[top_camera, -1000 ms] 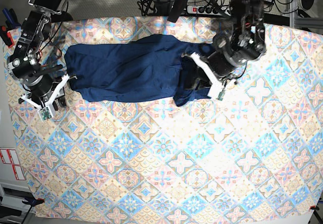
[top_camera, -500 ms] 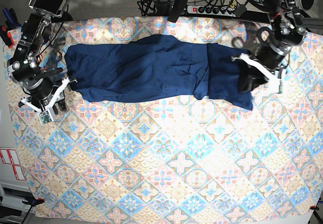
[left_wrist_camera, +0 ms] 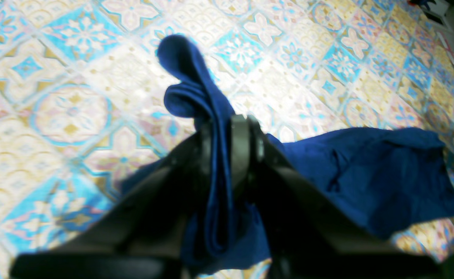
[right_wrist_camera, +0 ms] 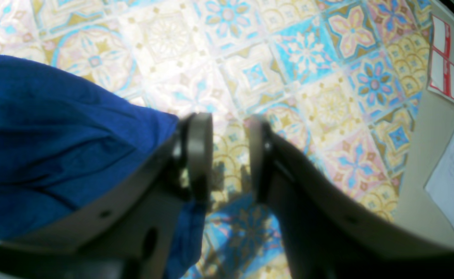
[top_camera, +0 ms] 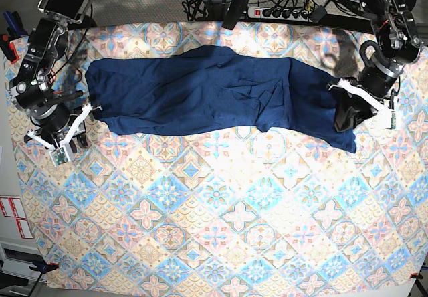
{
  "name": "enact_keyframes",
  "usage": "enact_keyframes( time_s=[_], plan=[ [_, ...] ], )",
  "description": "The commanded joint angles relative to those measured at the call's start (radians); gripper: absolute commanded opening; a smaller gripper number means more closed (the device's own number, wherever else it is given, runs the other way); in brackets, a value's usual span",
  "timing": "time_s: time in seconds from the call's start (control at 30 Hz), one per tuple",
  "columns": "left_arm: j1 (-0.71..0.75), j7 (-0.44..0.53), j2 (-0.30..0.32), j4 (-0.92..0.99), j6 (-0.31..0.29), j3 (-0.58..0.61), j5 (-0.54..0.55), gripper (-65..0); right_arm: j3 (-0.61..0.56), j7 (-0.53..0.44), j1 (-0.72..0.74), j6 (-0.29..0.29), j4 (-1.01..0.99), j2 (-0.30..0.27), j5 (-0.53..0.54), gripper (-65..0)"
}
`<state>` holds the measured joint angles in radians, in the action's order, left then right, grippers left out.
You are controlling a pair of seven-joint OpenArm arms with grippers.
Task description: Fold the T-shirt properly
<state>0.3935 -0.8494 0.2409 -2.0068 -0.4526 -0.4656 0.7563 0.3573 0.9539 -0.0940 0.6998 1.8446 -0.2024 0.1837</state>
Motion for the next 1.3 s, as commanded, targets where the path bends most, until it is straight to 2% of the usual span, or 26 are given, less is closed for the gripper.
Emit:
enact_keyframes(
  time_s=[0.0, 0.13, 0.3, 0.47, 0.67, 0.9, 1.0, 1.13, 1.27],
  plan=[
    [-0.008, 0.025, 0.005, -0.016, -0.008, 0.026, 0.016, -65.0, 0.004, -0.022, 0.01, -0.002, 0.016, -0.015, 0.01, -49.3],
    [-0.008, 0.026, 0.004, -0.013, -0.002, 0.153, 0.015, -65.0, 0.009, -0.022, 0.007, -0.002, 0.017, -0.015, 0.01, -49.3],
    [-0.009, 0.028, 0.002, -0.012, -0.001, 0.238, 0.013, -65.0, 0.012, -0.022, 0.006, -0.002, 0.022, -0.015, 0.01, -49.3],
    [-0.021, 0.028, -0.018, 0.044, -0.001, 0.245, 0.007, -65.0, 0.012, -0.022, 0.006, -0.002, 0.023, -0.015, 0.01, -49.3],
    [-0.083, 0.028, -0.039, 0.149, -0.001, 0.291, -0.059, -65.0, 0.007, -0.022, 0.006, -0.002, 0.023, -0.015, 0.01, -49.3],
    [-0.143, 0.028, -0.113, 0.226, -0.001, 0.328, -0.09, -65.0, 0.012, -0.022, 0.004, -0.002, 0.025, -0.015, 0.01, -49.3],
    [-0.147, 0.028, -0.139, 0.232, -0.004, 0.345, -0.09, -65.0, 0.012, -0.022, 0.004, -0.002, 0.025, -0.015, 0.01, -49.3],
    [-0.144, 0.028, -0.137, 0.202, -0.002, 0.397, -0.088, -65.0, 0.012, -0.022, 0.004, -0.002, 0.025, -0.015, 0.01, -49.3],
    [-0.092, 0.028, -0.116, 0.09, -0.001, 0.336, -0.088, -65.0, 0.012, -0.022, 0.006, -0.002, 0.025, -0.015, 0.01, -49.3]
  ],
)
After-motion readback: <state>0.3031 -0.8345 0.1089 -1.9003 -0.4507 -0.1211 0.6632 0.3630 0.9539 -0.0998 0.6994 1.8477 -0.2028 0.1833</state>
